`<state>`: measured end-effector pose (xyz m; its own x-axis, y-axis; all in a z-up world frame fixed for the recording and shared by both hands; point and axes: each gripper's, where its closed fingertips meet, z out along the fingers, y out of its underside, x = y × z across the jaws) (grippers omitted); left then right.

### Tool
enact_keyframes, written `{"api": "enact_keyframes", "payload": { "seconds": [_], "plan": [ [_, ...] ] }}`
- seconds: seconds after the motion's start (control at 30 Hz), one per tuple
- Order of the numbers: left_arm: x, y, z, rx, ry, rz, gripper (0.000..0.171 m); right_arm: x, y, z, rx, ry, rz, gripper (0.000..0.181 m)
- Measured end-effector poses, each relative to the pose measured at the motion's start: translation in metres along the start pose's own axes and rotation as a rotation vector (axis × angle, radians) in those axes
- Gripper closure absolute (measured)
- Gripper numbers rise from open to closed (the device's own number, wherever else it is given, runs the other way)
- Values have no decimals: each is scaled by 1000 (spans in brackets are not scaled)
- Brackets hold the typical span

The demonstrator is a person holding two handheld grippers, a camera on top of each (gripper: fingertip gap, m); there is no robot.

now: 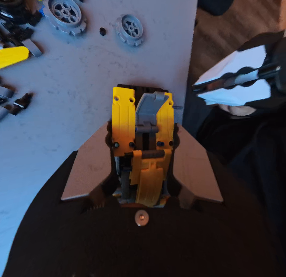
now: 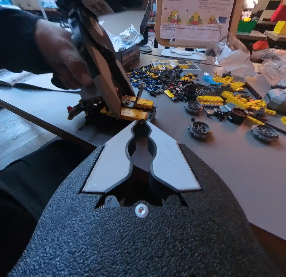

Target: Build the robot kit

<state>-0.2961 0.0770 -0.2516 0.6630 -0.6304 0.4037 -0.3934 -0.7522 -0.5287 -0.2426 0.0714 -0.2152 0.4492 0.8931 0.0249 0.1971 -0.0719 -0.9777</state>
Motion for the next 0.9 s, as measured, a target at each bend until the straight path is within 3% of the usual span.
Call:
{"api": "enact_keyframes", "payload": {
  "seconds": [0.17, 0.3, 0.43, 0.5, 0.9],
  "plan": [
    [-1, 0, -2, -33, -72, 26, 97, 6, 13, -6, -31, -8, 46, 175],
    [4, -2, -14, -34, -250, 162, 85, 1, 16, -11, -37, -20, 67, 175],
    [-3, 15, -3, -163, -390, 265, 77, -12, 21, -8, -53, -36, 56, 175],
    [-9, 22, 4, -211, -394, 258, 74, -17, 25, -6, -69, -36, 49, 175],
    [-10, 13, 3, -151, -269, 130, 79, -9, 23, -3, -67, -11, 69, 175]
  ]
}}
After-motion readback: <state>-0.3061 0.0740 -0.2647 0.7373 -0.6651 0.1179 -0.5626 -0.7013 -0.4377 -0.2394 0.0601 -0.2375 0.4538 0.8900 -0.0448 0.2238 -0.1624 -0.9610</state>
